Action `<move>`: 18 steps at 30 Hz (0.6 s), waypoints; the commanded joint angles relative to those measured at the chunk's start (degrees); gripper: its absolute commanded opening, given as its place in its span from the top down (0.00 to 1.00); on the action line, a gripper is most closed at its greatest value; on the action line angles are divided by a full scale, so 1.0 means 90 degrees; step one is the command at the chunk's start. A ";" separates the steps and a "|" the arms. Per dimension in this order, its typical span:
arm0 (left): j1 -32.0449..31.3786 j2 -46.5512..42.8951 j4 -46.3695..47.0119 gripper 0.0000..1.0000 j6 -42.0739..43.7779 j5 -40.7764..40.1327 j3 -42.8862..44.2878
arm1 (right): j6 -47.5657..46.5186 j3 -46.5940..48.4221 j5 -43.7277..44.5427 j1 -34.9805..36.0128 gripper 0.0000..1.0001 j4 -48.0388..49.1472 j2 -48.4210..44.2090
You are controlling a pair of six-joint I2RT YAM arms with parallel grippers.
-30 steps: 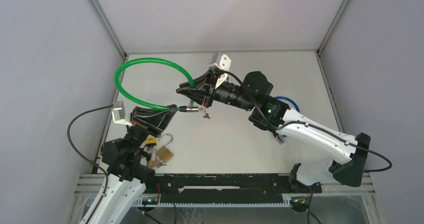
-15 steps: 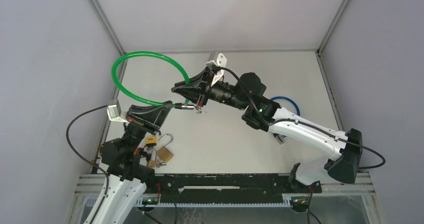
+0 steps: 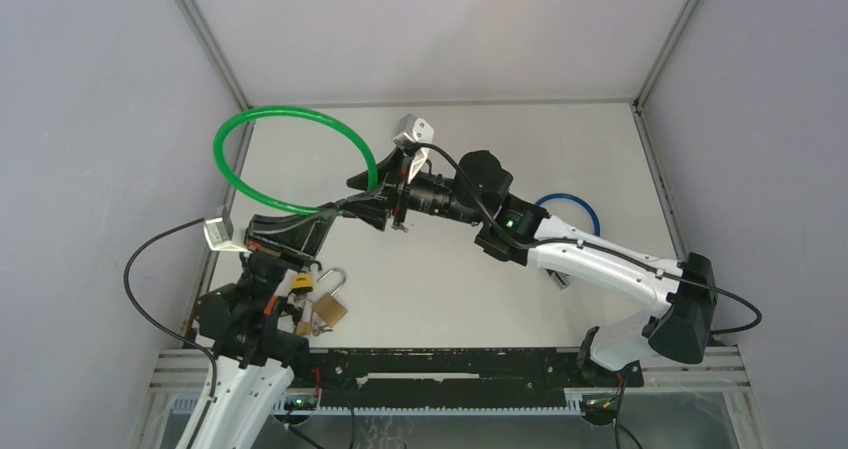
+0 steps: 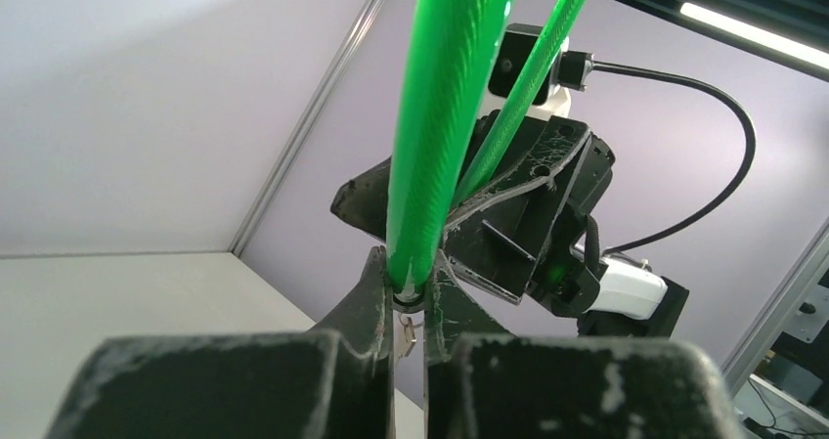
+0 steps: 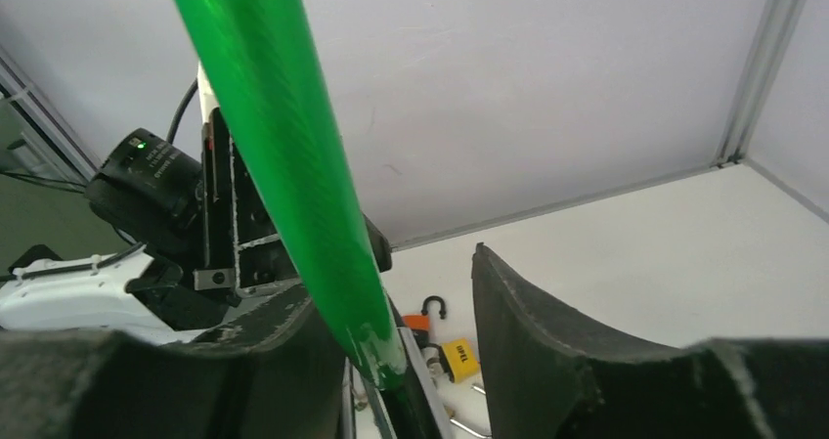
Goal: Lock with the key
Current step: Lock the lock.
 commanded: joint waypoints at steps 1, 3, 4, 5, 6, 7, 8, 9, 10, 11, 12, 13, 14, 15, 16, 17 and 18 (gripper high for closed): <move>0.0045 -0.0182 0.0526 1.00 0.0187 -0.0109 0.0015 | -0.0196 0.0143 -0.0272 0.0042 0.41 -0.0364 -0.0252; 0.0066 -0.0203 0.0516 1.00 0.0227 -0.0087 -0.0037 | -0.0322 0.0248 -0.0463 0.0003 0.25 -0.0568 -0.0351; 0.0067 -0.0204 0.0497 1.00 0.0248 -0.0062 -0.0068 | -0.0360 0.0305 -0.0586 -0.0032 0.15 -0.0670 -0.0399; 0.0062 -0.0214 0.0471 1.00 0.0258 -0.0057 -0.0095 | -0.0380 0.0359 -0.0693 -0.0063 0.08 -0.0767 -0.0469; 0.0067 -0.0221 0.0455 1.00 0.0270 -0.0054 -0.0124 | -0.0396 0.0418 -0.0766 -0.0117 0.05 -0.0850 -0.0522; 0.0067 -0.0231 0.0451 1.00 0.0273 -0.0042 -0.0145 | -0.0406 0.0464 -0.0789 -0.0178 0.04 -0.0905 -0.0585; 0.0067 -0.0233 0.0435 1.00 0.0273 -0.0045 -0.0160 | -0.0415 0.0492 -0.0818 -0.0217 0.03 -0.0915 -0.0655; 0.0066 -0.0236 0.0428 1.00 0.0274 -0.0031 -0.0179 | -0.0433 0.0505 -0.0810 -0.0255 0.03 -0.0910 -0.0725; 0.0067 -0.0243 0.0424 1.00 0.0276 -0.0031 -0.0187 | -0.0462 0.0505 -0.0770 -0.0279 0.03 -0.0894 -0.0787; 0.0067 -0.0250 0.0423 1.00 0.0273 -0.0030 -0.0192 | -0.0500 0.0512 -0.0756 -0.0287 0.04 -0.0873 -0.0838; 0.0075 -0.0253 0.0414 1.00 0.0273 -0.0033 -0.0193 | -0.0541 0.0532 -0.0755 -0.0296 0.06 -0.0862 -0.0872; 0.0076 -0.0253 0.0400 1.00 0.0273 -0.0032 -0.0197 | -0.0576 0.0562 -0.0762 -0.0298 0.09 -0.0861 -0.0893; 0.0073 -0.0253 0.0387 1.00 0.0266 -0.0032 -0.0202 | -0.0596 0.0615 -0.0777 -0.0297 0.14 -0.0873 -0.0895; 0.0077 -0.0260 0.0384 1.00 0.0255 -0.0027 -0.0202 | -0.0609 0.0669 -0.0790 -0.0298 0.19 -0.0889 -0.0888; 0.0077 -0.0256 0.0384 1.00 0.0246 -0.0034 -0.0201 | -0.0618 0.0716 -0.0786 -0.0298 0.24 -0.0900 -0.0872; 0.0077 -0.0253 0.0384 1.00 0.0244 -0.0034 -0.0202 | -0.0617 0.0751 -0.0784 -0.0305 0.31 -0.0892 -0.0849; 0.0072 -0.0268 0.0384 1.00 0.0235 -0.0044 -0.0202 | -0.0613 0.0771 -0.0776 -0.0302 0.40 -0.0879 -0.0825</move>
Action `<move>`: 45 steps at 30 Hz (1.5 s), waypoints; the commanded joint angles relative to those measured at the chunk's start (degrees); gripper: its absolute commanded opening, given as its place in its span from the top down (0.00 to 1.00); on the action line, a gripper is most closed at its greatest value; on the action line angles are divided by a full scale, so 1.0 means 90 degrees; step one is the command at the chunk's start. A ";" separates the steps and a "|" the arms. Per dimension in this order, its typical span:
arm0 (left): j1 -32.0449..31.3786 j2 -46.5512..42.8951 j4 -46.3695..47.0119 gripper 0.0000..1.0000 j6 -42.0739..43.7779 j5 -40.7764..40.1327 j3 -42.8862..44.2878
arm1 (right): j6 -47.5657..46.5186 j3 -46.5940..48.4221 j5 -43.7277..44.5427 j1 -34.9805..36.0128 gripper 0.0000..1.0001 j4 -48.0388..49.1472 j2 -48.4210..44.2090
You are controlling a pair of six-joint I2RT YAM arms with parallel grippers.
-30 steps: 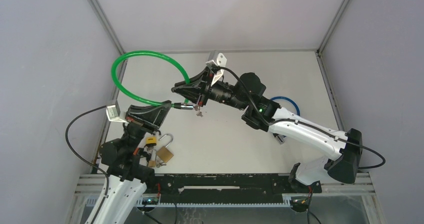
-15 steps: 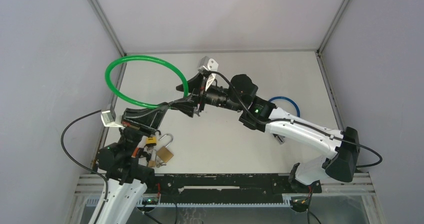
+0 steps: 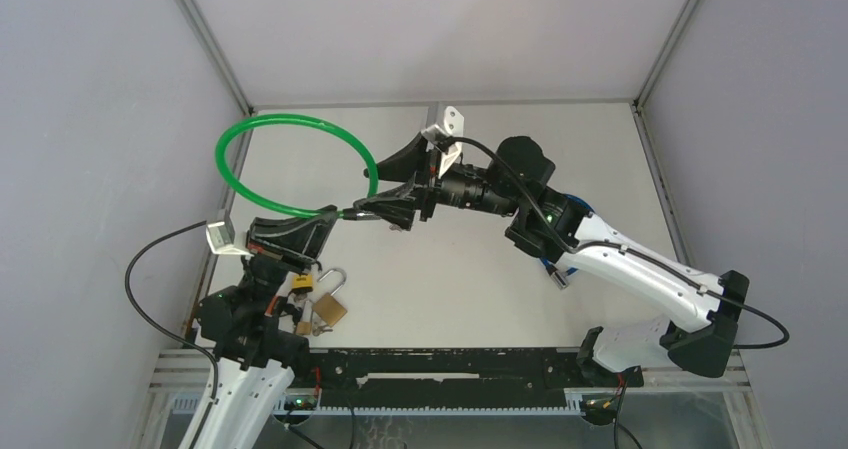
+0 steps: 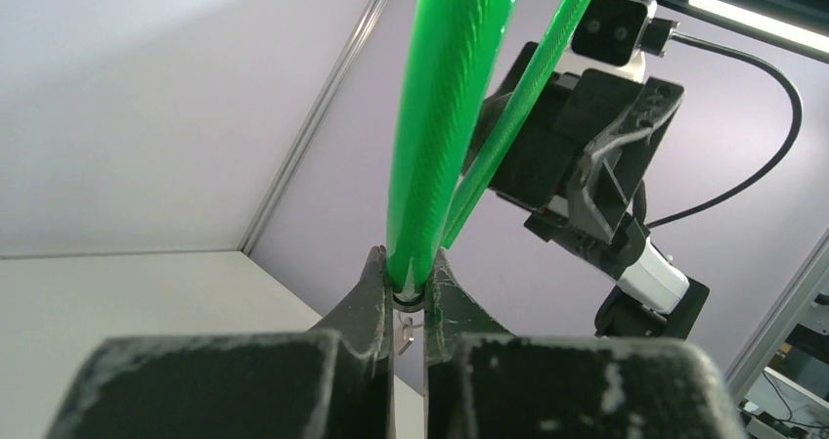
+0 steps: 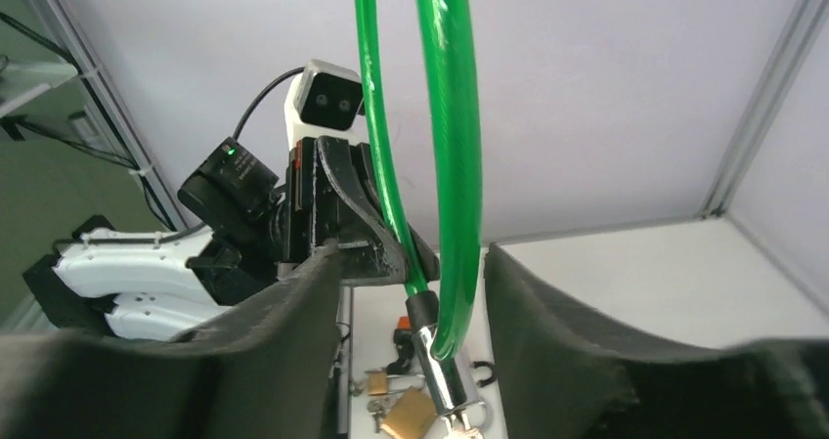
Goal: Lock with the key
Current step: Lock the lock.
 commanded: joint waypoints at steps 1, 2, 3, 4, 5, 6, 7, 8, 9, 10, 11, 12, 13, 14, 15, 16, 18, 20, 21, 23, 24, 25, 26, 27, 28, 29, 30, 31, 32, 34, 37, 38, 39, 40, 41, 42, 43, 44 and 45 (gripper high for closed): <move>0.0050 -0.0107 0.0413 1.00 0.0067 -0.0077 -0.0052 | -0.0080 0.0362 -0.0048 -0.0035 0.51 0.0134 -0.0092; 0.0050 -0.0120 0.0416 1.00 0.0058 -0.0075 -0.0052 | -0.0058 0.0366 -0.0009 -0.0038 0.67 0.0150 -0.0061; 0.0050 -0.0120 0.0434 1.00 0.0043 -0.0074 -0.0047 | -0.0027 0.0363 0.0059 -0.0038 0.84 0.0155 -0.0037; 0.0050 -0.0137 0.0465 1.00 0.0017 -0.0076 -0.0038 | -0.0003 0.0327 0.0100 -0.0038 0.96 0.0177 -0.0013; 0.0050 -0.0143 0.0517 1.00 -0.0045 -0.0085 -0.0020 | 0.0022 0.0300 0.0095 -0.0038 1.00 0.0198 0.0014; 0.0050 -0.0149 0.0595 1.00 -0.0116 -0.0092 0.0021 | 0.0049 0.0277 0.0021 -0.0033 1.00 0.0225 0.0057; 0.0049 -0.0136 0.0700 1.00 -0.0186 -0.0105 0.0076 | 0.0071 0.0257 -0.0077 -0.0029 1.00 0.0249 0.0117; 0.0055 -0.0134 0.0806 1.00 -0.0246 -0.0109 0.0150 | 0.0099 0.0242 -0.0139 -0.0014 1.00 0.0262 0.0171; 0.0059 -0.0127 0.0899 1.00 -0.0291 -0.0105 0.0239 | 0.0122 0.0226 -0.0160 0.0003 1.00 0.0235 0.0246; 0.0064 -0.0131 0.0952 1.00 -0.0357 -0.0110 0.0322 | 0.0121 0.0194 -0.0173 0.0022 1.00 0.0210 0.0307; 0.0074 -0.0125 0.0988 1.00 -0.0433 -0.0113 0.0409 | 0.0120 0.0142 -0.0183 0.0055 1.00 0.0206 0.0363; 0.0079 -0.0142 0.1019 1.00 -0.0528 -0.0124 0.0466 | 0.0133 0.0062 -0.0211 0.0077 1.00 0.0226 0.0412; 0.0093 -0.0141 0.1025 1.00 -0.0617 -0.0150 0.0512 | 0.0138 -0.0004 -0.0288 0.0097 1.00 0.0242 0.0453; 0.0103 -0.0157 0.1032 1.00 -0.0673 -0.0199 0.0530 | 0.0135 -0.0048 -0.0374 0.0119 1.00 0.0215 0.0495; 0.0124 -0.0175 0.1033 1.00 -0.0669 -0.0247 0.0542 | 0.0090 -0.0056 -0.0428 0.0165 1.00 0.0140 0.0532; 0.0162 -0.0186 0.1026 1.00 -0.0603 -0.0259 0.0535 | 0.0024 -0.0063 -0.0481 0.0206 1.00 0.0044 0.0558; 0.0250 -0.0214 0.0935 1.00 -0.0507 -0.0311 0.0494 | -0.0104 -0.0063 -0.0474 0.0248 1.00 -0.0115 0.0547; 0.0319 -0.0235 0.0865 1.00 -0.0500 -0.0354 0.0444 | -0.0169 -0.0055 -0.0436 0.0238 1.00 -0.0207 0.0488; 0.0329 -0.0260 0.0858 1.00 -0.0479 -0.0350 0.0417 | -0.0221 -0.0042 -0.0398 0.0230 0.96 -0.0271 0.0447; 0.0366 -0.0297 0.0797 1.00 -0.0351 -0.0296 0.0358 | -0.0300 0.0011 -0.0326 0.0181 0.68 -0.0441 0.0341; 0.0388 -0.0330 0.0707 1.00 -0.0270 -0.0278 0.0302 | -0.0325 0.0031 -0.0370 0.0138 0.59 -0.0498 0.0273; 0.0407 -0.0359 0.0631 1.00 -0.0186 -0.0246 0.0250 | -0.0329 0.0033 -0.0428 0.0073 0.49 -0.0538 0.0190; 0.0425 -0.0399 0.0570 1.00 -0.0099 -0.0209 0.0204 | -0.0321 0.0034 -0.0483 0.0006 0.40 -0.0567 0.0101; 0.0434 -0.0433 0.0535 1.00 -0.0029 -0.0174 0.0150 | -0.0320 0.0028 -0.0561 -0.0070 0.32 -0.0592 0.0002; 0.0441 -0.0470 0.0506 1.00 0.0002 -0.0166 0.0115 | -0.0341 0.0016 -0.0640 -0.0152 0.24 -0.0644 -0.0099; 0.0458 -0.0491 0.0486 1.00 0.0021 -0.0157 0.0090 | -0.0348 0.0002 -0.0763 -0.0276 0.21 -0.0653 -0.0165; 0.0468 -0.0489 0.0479 1.00 0.0031 -0.0137 0.0078 | -0.0305 -0.0003 -0.0930 -0.0411 0.19 -0.0815 -0.0209; 0.0472 -0.0491 0.0481 1.00 0.0037 -0.0124 0.0067 | -0.0229 -0.0012 -0.1123 -0.0552 0.18 -0.0908 -0.0221; 0.0488 -0.0481 0.0480 1.00 0.0037 -0.0113 0.0061 | -0.0140 -0.0006 -0.1421 -0.0697 0.18 -0.0967 -0.0214; 0.0490 -0.0485 0.0477 1.00 0.0029 -0.0084 0.0064 | -0.0063 -0.0011 -0.1895 -0.0904 0.19 -0.1083 -0.0183; 0.0498 -0.0484 0.0478 1.00 0.0027 -0.0057 0.0075 | -0.0681 -0.0101 -0.1514 -0.0782 0.21 -0.1411 -0.0231; 0.0498 -0.0473 0.0477 1.00 0.0004 -0.0059 0.0066 | -0.1557 -0.0260 -0.0856 -0.0433 0.22 -0.1525 -0.0315; 0.0508 -0.0467 0.0477 1.00 -0.0006 -0.0054 0.0065 | -0.2004 -0.0279 -0.0570 -0.0268 0.22 -0.1597 -0.0325; 0.0509 -0.0472 0.0477 1.00 -0.0011 -0.0049 0.0067 | -0.2324 -0.0285 -0.0292 -0.0063 0.22 -0.1638 -0.0321; 0.0504 -0.0474 0.0477 1.00 -0.0012 -0.0036 0.0066 | -0.2594 -0.0286 -0.0057 0.0066 0.22 -0.1660 -0.0314; 0.0518 -0.0467 0.0477 1.00 -0.0012 -0.0033 0.0070 | -0.2808 -0.0280 0.0172 0.0174 0.23 -0.1648 -0.0295; 0.0513 -0.0478 0.0477 1.00 -0.0028 -0.0017 0.0066 | -0.2988 -0.0283 0.0319 0.0257 0.23 -0.1633 -0.0274; 0.0518 -0.0480 0.0477 1.00 -0.0042 -0.0023 0.0057 | -0.3137 -0.0276 0.0419 0.0302 0.24 -0.1626 -0.0258; 0.0525 -0.0480 0.0472 1.00 -0.0050 -0.0029 0.0056 | -0.3255 -0.0279 0.0527 0.0341 0.26 -0.1617 -0.0243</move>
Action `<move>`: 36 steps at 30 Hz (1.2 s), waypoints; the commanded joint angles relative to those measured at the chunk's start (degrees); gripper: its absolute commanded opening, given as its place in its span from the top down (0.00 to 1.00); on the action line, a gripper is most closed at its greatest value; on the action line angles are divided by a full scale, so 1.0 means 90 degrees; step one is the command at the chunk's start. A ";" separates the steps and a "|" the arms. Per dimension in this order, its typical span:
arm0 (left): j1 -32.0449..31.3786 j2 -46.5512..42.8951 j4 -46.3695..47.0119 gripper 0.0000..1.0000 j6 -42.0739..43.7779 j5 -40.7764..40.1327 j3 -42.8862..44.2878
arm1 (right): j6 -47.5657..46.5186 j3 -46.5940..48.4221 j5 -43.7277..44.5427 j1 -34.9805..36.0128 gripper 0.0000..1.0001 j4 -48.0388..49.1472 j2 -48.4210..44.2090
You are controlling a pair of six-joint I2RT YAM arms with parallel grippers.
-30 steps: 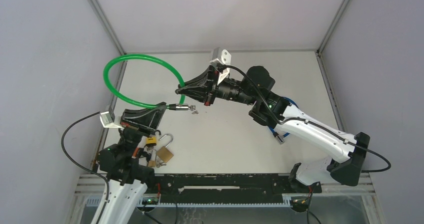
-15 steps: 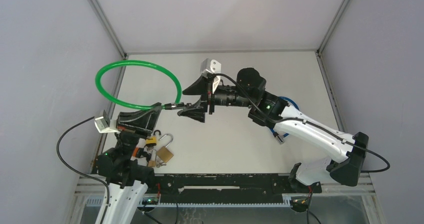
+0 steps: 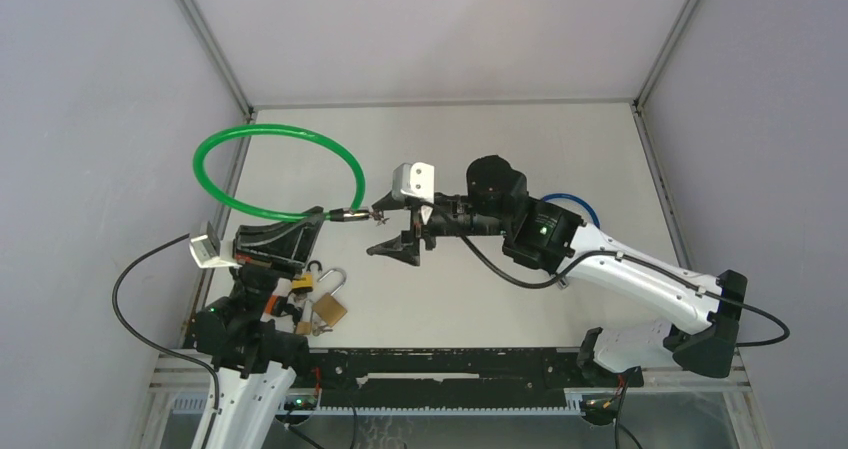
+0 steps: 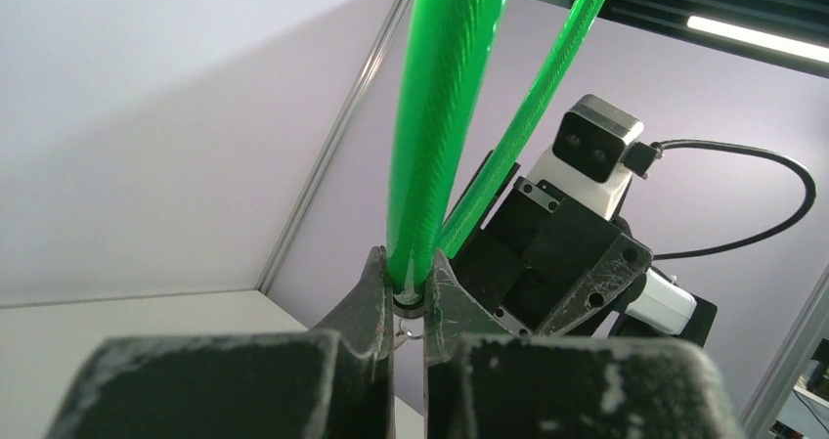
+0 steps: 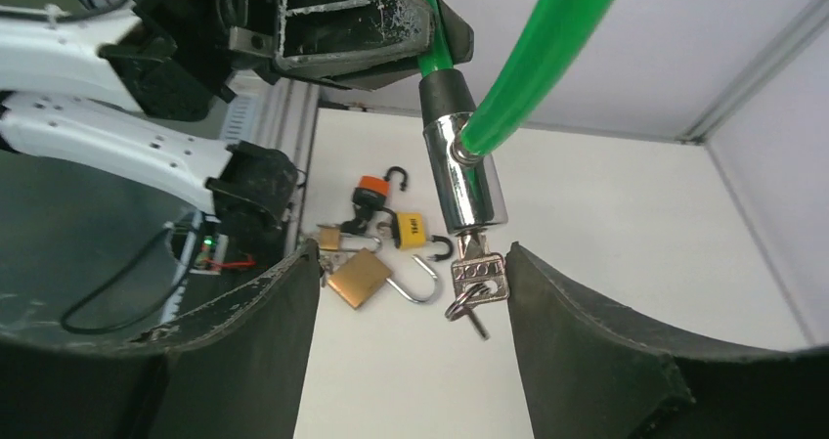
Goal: Lock with the key
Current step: Lock the lock.
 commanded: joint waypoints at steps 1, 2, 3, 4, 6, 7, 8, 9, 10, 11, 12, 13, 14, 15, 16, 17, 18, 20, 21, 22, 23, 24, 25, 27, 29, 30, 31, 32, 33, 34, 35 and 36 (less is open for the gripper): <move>0.0072 -0.0048 0.0424 1.00 -0.0003 0.0009 0.0051 | -0.1279 0.0037 0.0951 0.0242 0.28 0.0049 -0.0114; 0.0070 -0.0056 0.0424 1.00 -0.0004 0.0014 0.0043 | -0.1335 0.0041 0.1007 0.0266 0.31 0.0059 -0.0109; 0.0067 -0.0052 0.0419 1.00 -0.0003 0.0014 0.0041 | -0.1375 0.0042 0.1055 0.0286 0.35 0.0078 -0.0104; 0.0072 -0.0060 0.0418 1.00 -0.0013 0.0019 0.0041 | -0.1400 0.0038 0.1097 0.0305 0.39 0.0088 -0.0108; 0.0072 -0.0065 0.0418 1.00 -0.0030 0.0022 0.0032 | -0.1437 0.0040 0.1209 0.0319 0.47 0.0084 -0.0111; 0.0072 -0.0063 0.0422 1.00 -0.0033 0.0021 0.0036 | -0.1453 0.0037 0.1239 0.0319 0.52 0.0077 -0.0113; 0.0080 -0.0065 0.0422 1.00 -0.0034 0.0019 0.0032 | -0.1458 0.0041 0.1241 0.0319 0.57 0.0066 -0.0123; 0.0077 -0.0063 0.0419 1.00 -0.0034 0.0015 0.0031 | -0.1468 0.0042 0.1233 0.0319 0.60 0.0050 -0.0131; 0.0080 -0.0059 0.0418 1.00 -0.0034 0.0017 0.0031 | -0.1481 0.0045 0.1215 0.0319 0.62 0.0040 -0.0137; 0.0082 -0.0064 0.0423 1.00 -0.0041 0.0017 0.0024 | -0.1494 0.0046 0.1197 0.0328 0.63 0.0029 -0.0146; 0.0080 -0.0063 0.0423 1.00 -0.0043 0.0015 0.0029 | -0.1488 0.0048 0.1169 0.0329 0.65 0.0024 -0.0148; 0.0077 -0.0064 0.0421 1.00 -0.0044 0.0012 0.0026 | -0.1488 0.0051 0.1143 0.0331 0.68 0.0018 -0.0148; 0.0077 -0.0067 0.0418 1.00 -0.0051 0.0013 0.0029 | -0.1482 0.0044 0.1106 0.0337 0.70 0.0008 -0.0148; 0.0081 -0.0072 0.0418 1.00 -0.0053 0.0019 0.0031 | -0.1457 0.0068 0.1044 0.0331 0.73 -0.0029 -0.0143; 0.0082 -0.0072 0.0424 1.00 -0.0046 0.0031 0.0031 | -0.1442 0.0116 0.0953 0.0329 0.74 -0.0113 -0.0123; 0.0082 -0.0066 0.0421 1.00 -0.0039 0.0042 0.0031 | -0.1406 0.0202 0.0844 0.0329 0.76 -0.0236 -0.0091; 0.0076 -0.0067 0.0427 1.00 -0.0022 0.0055 0.0023 | -0.1376 0.0302 0.0728 0.0329 0.77 -0.0363 -0.0059; 0.0082 -0.0079 0.0428 1.00 0.0047 0.0079 0.0005 | -0.1289 0.0543 0.0446 0.0319 0.78 -0.0683 0.0048; 0.0082 -0.0082 0.0433 1.00 0.0095 0.0097 -0.0011 | -0.1205 0.0744 0.0323 0.0312 0.79 -0.0836 0.0132; 0.0076 -0.0087 0.0442 1.00 0.0149 0.0114 -0.0030 | -0.1093 0.0899 0.0195 0.0304 0.79 -0.1002 0.0214; 0.0076 -0.0096 0.0466 1.00 0.0215 0.0144 -0.0039 | -0.0946 0.1078 -0.0006 0.0271 0.80 -0.1167 0.0343; 0.0081 -0.0097 0.0496 1.00 0.0298 0.0182 -0.0057 | -0.0793 0.1237 -0.0168 0.0246 0.81 -0.1317 0.0439; 0.0080 -0.0118 0.0534 1.00 0.0374 0.0235 -0.0079 | -0.0539 0.1369 -0.0329 0.0182 0.82 -0.1419 0.0505; 0.0082 -0.0142 0.0595 1.00 0.0496 0.0312 -0.0117 | -0.0146 0.1532 -0.0643 0.0058 0.84 -0.1468 0.0606; 0.0082 -0.0166 0.0613 1.00 0.0571 0.0368 -0.0148 | 0.0196 0.1555 -0.0864 -0.0056 0.85 -0.1334 0.0613; 0.0082 -0.0177 0.0614 1.00 0.0572 0.0377 -0.0169 | 0.0310 0.1551 -0.0904 -0.0090 0.86 -0.1264 0.0600; 0.0075 -0.0194 0.0614 1.00 0.0572 0.0382 -0.0182 | 0.0382 0.1554 -0.0910 -0.0107 0.86 -0.1223 0.0595; 0.0081 -0.0195 0.0614 1.00 0.0564 0.0374 -0.0192 | 0.0422 0.1555 -0.0937 -0.0115 0.85 -0.1212 0.0590; 0.0082 -0.0201 0.0614 1.00 0.0557 0.0359 -0.0202 | 0.0480 0.1555 -0.0986 -0.0131 0.82 -0.1171 0.0583; 0.0082 -0.0214 0.0614 1.00 0.0553 0.0342 -0.0203 | 0.0573 0.1555 -0.1003 -0.0148 0.79 -0.1153 0.0569; 0.0082 -0.0222 0.0614 1.00 0.0552 0.0328 -0.0201 | 0.0606 0.1555 -0.1029 -0.0171 0.76 -0.1126 0.0561; 0.0091 -0.0223 0.0614 1.00 0.0531 0.0301 -0.0191 | 0.0708 0.1555 -0.1075 -0.0208 0.70 -0.1130 0.0550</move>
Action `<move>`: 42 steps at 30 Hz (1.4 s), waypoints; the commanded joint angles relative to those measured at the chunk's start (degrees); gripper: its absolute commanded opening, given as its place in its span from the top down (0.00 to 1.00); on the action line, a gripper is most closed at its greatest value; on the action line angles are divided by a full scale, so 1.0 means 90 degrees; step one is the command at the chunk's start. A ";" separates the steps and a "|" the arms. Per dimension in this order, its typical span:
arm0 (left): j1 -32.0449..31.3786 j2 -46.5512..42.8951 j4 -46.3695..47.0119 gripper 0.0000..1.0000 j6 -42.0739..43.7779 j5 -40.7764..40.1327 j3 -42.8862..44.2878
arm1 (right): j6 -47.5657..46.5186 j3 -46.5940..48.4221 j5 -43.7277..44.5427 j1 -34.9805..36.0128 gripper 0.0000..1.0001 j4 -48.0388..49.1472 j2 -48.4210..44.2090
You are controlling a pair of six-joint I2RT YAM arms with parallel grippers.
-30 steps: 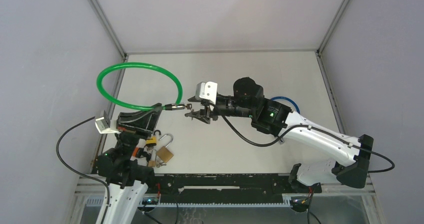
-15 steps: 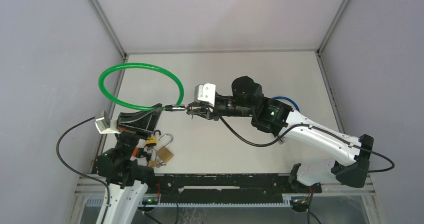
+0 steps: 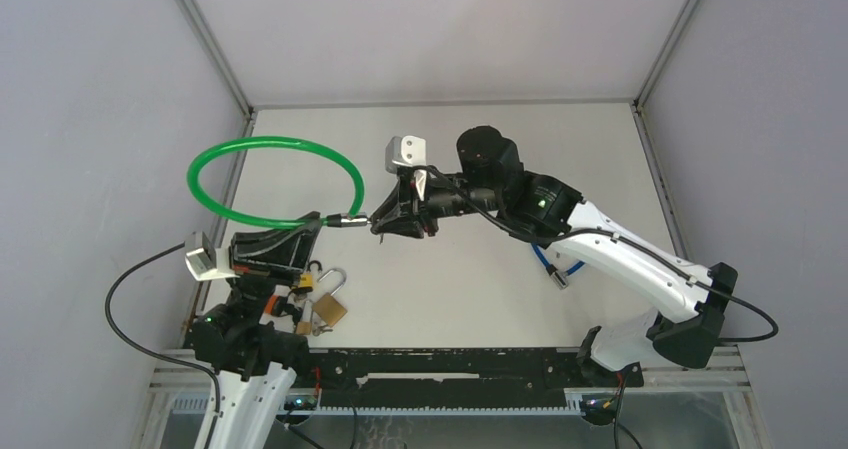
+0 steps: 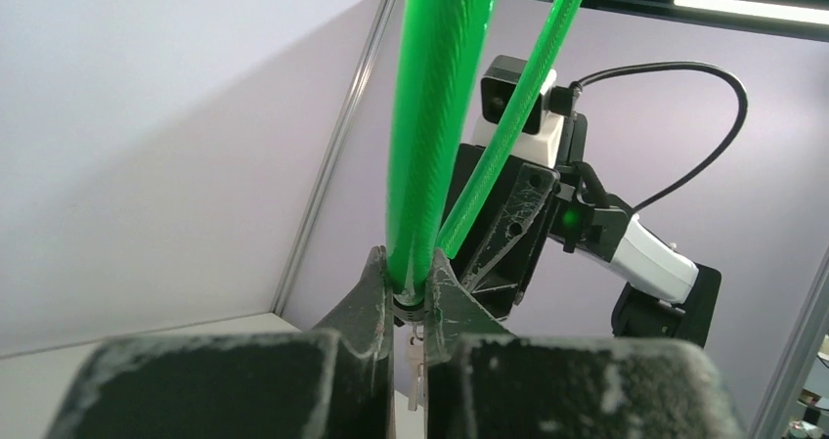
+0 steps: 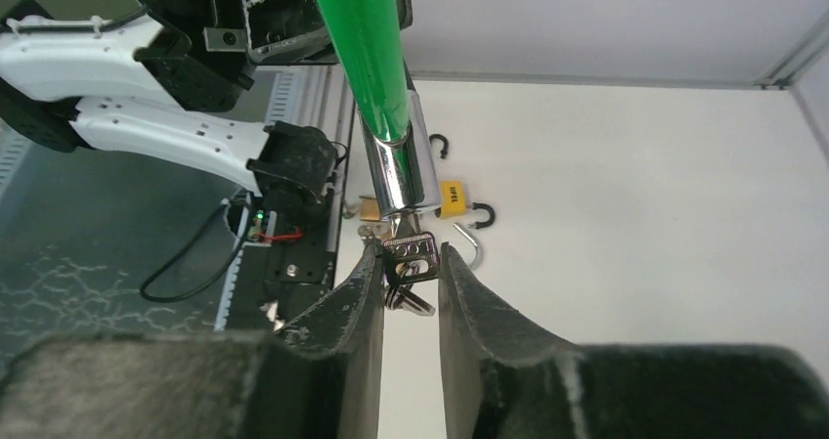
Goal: Lock with the key
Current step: Lock the lock.
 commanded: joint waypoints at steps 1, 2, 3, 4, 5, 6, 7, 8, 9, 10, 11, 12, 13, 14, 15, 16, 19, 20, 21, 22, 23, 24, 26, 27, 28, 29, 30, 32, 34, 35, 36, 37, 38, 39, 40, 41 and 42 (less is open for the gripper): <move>0.0044 -0.0069 0.0252 1.00 0.0146 0.0074 -0.0102 | 0.0728 0.0267 -0.0578 -0.0071 0.61 0.0405 -0.0083; 0.0059 -0.0070 0.0252 1.00 0.0115 0.0054 -0.0092 | 0.0839 0.0241 -0.0654 -0.0135 0.54 0.0405 -0.0108; 0.0072 -0.0072 0.0265 1.00 0.0085 0.0038 -0.0080 | 0.0940 0.0200 -0.0709 -0.0212 0.47 0.0393 -0.0135; 0.0083 -0.0089 0.0278 1.00 0.0064 0.0026 -0.0064 | 0.1018 0.0151 -0.0740 -0.0276 0.39 0.0408 -0.0180; 0.0098 -0.0099 0.0288 1.00 0.0044 0.0018 -0.0053 | 0.1090 0.0074 -0.0768 -0.0345 0.33 0.0420 -0.0235; 0.0111 -0.0099 0.0290 1.00 0.0030 0.0017 -0.0048 | 0.1161 -0.0029 -0.0802 -0.0407 0.31 0.0465 -0.0297; 0.0121 -0.0114 0.0296 1.00 0.0022 0.0027 -0.0047 | 0.1282 -0.0154 -0.0863 -0.0468 0.30 0.0576 -0.0360; 0.0131 -0.0127 0.0291 1.00 0.0010 0.0029 -0.0047 | 0.1525 -0.0323 -0.0966 -0.0558 0.29 0.0885 -0.0434; 0.0138 -0.0134 0.0291 1.00 -0.0005 0.0027 -0.0047 | 0.1867 -0.0501 -0.1068 -0.0675 0.29 0.1209 -0.0485; 0.0143 -0.0135 0.0296 1.00 -0.0025 0.0019 -0.0047 | 0.2329 -0.0690 -0.1134 -0.0799 0.29 0.1580 -0.0523; 0.0156 -0.0139 0.0299 1.00 -0.0043 0.0015 -0.0047 | 0.2831 -0.0821 -0.1147 -0.0930 0.30 0.1831 -0.0510; 0.0162 -0.0135 0.0291 1.00 -0.0058 0.0002 -0.0051 | 0.3268 -0.0898 -0.1148 -0.1040 0.32 0.2028 -0.0473; 0.0171 -0.0132 0.0291 1.00 -0.0074 -0.0002 -0.0048 | 0.3651 -0.0941 -0.1147 -0.1114 0.35 0.2148 -0.0427; 0.0181 -0.0138 0.0291 1.00 -0.0088 0.0004 -0.0047 | 0.3897 -0.0974 -0.1161 -0.1141 0.36 0.2224 -0.0380; 0.0191 -0.0139 0.0291 1.00 -0.0104 0.0000 -0.0047 | 0.4028 -0.0980 -0.1204 -0.1134 0.36 0.2285 -0.0333; 0.0192 -0.0146 0.0291 1.00 -0.0109 0.0006 -0.0047 | 0.4115 -0.0994 -0.1282 -0.1107 0.36 0.2338 -0.0300; 0.0201 -0.0154 0.0291 1.00 -0.0128 -0.0005 -0.0052 | 0.4355 -0.1014 -0.1488 -0.1076 0.36 0.2545 -0.0198; 0.0202 -0.0159 0.0291 1.00 -0.0138 -0.0011 -0.0064 | 0.4450 -0.1013 -0.1528 -0.1052 0.36 0.2675 -0.0156; 0.0202 -0.0170 0.0291 1.00 -0.0148 -0.0019 -0.0066 | 0.4498 -0.1012 -0.1558 -0.1028 0.36 0.2727 -0.0107; 0.0202 -0.0169 0.0291 1.00 -0.0158 -0.0024 -0.0066 | 0.4536 -0.1018 -0.1576 -0.1005 0.36 0.2759 -0.0061; 0.0206 -0.0171 0.0291 1.00 -0.0159 -0.0034 -0.0067 | 0.4548 -0.1012 -0.1586 -0.0988 0.37 0.2780 -0.0021; 0.0211 -0.0177 0.0291 1.00 -0.0164 -0.0040 -0.0067 | 0.4548 -0.1018 -0.1590 -0.0972 0.38 0.2788 0.0016; 0.0221 -0.0175 0.0281 1.00 -0.0176 -0.0042 -0.0058 | 0.4523 -0.1017 -0.1579 -0.0953 0.41 0.2775 0.0078; 0.0221 -0.0177 0.0276 1.00 -0.0183 -0.0050 -0.0049 | 0.4518 -0.1011 -0.1595 -0.0939 0.43 0.2799 0.0103; 0.0222 -0.0174 0.0272 1.00 -0.0193 -0.0051 -0.0043 | 0.4530 -0.1013 -0.1647 -0.0932 0.46 0.2849 0.0131; 0.0226 -0.0171 0.0271 1.00 -0.0195 -0.0043 -0.0047 | 0.4557 -0.1016 -0.1705 -0.0926 0.49 0.2901 0.0161; 0.0231 -0.0172 0.0276 1.00 -0.0206 -0.0048 -0.0056 | 0.4570 -0.1018 -0.1765 -0.0915 0.52 0.2968 0.0191; 0.0231 -0.0173 0.0257 1.00 -0.0222 -0.0077 -0.0057 | 0.4588 -0.1009 -0.1888 -0.0888 0.57 0.3047 0.0220; 0.0231 -0.0160 0.0252 1.00 -0.0227 -0.0115 -0.0057 | 0.4491 -0.1001 -0.1952 -0.0877 0.62 0.3010 0.0241; 0.0236 -0.0152 0.0252 1.00 -0.0219 -0.0119 -0.0057 | 0.4464 -0.1008 -0.1979 -0.0877 0.65 0.2978 0.0236; 0.0240 -0.0151 0.0253 1.00 -0.0218 -0.0133 -0.0057 | 0.4450 -0.1008 -0.2023 -0.0879 0.67 0.2952 0.0239; 0.0241 -0.0139 0.0252 1.00 -0.0218 -0.0132 -0.0057 | 0.4424 -0.0989 -0.2070 -0.0887 0.69 0.2920 0.0248; 0.0240 -0.0140 0.0252 1.00 -0.0218 -0.0138 -0.0052 | 0.4405 -0.0976 -0.2113 -0.0882 0.71 0.2860 0.0263; 0.0241 -0.0135 0.0252 1.00 -0.0218 -0.0139 -0.0045 | 0.4380 -0.0948 -0.2139 -0.0870 0.74 0.2798 0.0279; 0.0241 -0.0134 0.0252 1.00 -0.0218 -0.0151 -0.0050 | 0.4344 -0.0918 -0.2162 -0.0861 0.78 0.2746 0.0301; 0.0241 -0.0130 0.0254 1.00 -0.0218 -0.0165 -0.0056 | 0.4322 -0.0896 -0.2193 -0.0854 0.85 0.2714 0.0308; 0.0241 -0.0130 0.0247 1.00 -0.0220 -0.0173 -0.0057 | 0.4294 -0.0876 -0.2220 -0.0857 0.91 0.2695 0.0318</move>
